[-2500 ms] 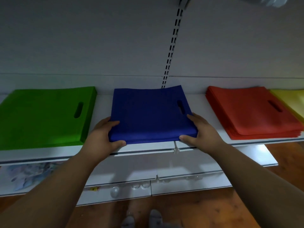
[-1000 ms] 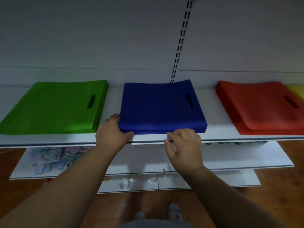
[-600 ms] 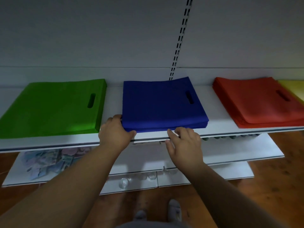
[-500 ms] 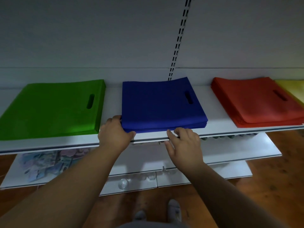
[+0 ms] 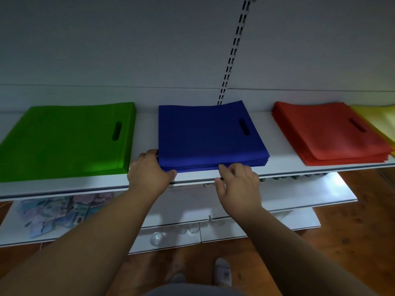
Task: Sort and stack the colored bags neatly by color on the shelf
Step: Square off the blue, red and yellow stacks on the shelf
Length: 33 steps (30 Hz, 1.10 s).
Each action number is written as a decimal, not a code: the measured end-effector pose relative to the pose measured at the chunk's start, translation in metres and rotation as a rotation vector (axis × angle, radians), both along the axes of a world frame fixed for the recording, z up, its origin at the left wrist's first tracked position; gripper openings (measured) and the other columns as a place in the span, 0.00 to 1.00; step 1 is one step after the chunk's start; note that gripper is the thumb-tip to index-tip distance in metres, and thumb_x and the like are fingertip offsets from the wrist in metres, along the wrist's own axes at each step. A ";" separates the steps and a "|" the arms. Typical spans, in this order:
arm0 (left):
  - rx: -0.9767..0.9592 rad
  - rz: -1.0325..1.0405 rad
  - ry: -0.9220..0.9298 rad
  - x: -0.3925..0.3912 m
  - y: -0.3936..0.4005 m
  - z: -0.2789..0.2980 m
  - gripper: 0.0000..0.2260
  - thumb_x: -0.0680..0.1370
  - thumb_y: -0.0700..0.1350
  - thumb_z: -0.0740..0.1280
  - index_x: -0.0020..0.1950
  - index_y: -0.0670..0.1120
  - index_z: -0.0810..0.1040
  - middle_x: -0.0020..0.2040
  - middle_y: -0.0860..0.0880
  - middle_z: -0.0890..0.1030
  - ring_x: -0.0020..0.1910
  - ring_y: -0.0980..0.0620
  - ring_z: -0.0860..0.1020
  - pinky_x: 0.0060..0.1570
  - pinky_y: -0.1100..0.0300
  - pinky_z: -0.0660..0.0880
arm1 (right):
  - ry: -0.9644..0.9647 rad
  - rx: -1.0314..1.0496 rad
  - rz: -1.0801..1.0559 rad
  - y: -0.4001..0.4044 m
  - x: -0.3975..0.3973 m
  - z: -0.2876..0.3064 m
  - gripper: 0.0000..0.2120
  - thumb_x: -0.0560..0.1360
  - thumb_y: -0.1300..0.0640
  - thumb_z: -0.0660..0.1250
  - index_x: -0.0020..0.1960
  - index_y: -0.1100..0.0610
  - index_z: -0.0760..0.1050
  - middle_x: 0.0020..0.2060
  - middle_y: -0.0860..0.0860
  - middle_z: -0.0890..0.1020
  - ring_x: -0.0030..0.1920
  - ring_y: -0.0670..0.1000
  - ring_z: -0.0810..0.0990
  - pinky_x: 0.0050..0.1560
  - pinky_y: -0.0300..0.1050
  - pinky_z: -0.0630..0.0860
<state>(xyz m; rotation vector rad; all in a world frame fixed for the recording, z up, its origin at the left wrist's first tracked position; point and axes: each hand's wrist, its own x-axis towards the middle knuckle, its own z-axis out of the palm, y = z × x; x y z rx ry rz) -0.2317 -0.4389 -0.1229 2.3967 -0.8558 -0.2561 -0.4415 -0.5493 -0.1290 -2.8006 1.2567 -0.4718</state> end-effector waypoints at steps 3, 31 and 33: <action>0.007 -0.006 -0.006 -0.001 0.000 0.001 0.26 0.63 0.55 0.75 0.58 0.51 0.76 0.50 0.47 0.79 0.49 0.42 0.78 0.45 0.52 0.78 | 0.007 -0.007 -0.040 0.002 0.002 0.004 0.25 0.76 0.46 0.55 0.68 0.53 0.74 0.48 0.52 0.78 0.49 0.55 0.75 0.51 0.54 0.73; -0.150 -0.002 0.070 -0.006 0.004 0.015 0.21 0.69 0.57 0.75 0.57 0.49 0.79 0.48 0.49 0.80 0.45 0.48 0.77 0.45 0.54 0.77 | -1.373 1.335 -0.690 -0.004 0.031 0.055 0.05 0.79 0.64 0.64 0.50 0.58 0.78 0.47 0.56 0.80 0.54 0.56 0.82 0.42 0.44 0.74; -0.170 0.008 0.099 -0.007 0.005 0.019 0.20 0.70 0.56 0.74 0.58 0.49 0.78 0.45 0.50 0.79 0.43 0.50 0.77 0.42 0.57 0.74 | -1.400 1.328 -0.720 -0.004 0.032 0.055 0.04 0.78 0.63 0.65 0.49 0.60 0.79 0.48 0.56 0.81 0.53 0.56 0.83 0.45 0.45 0.77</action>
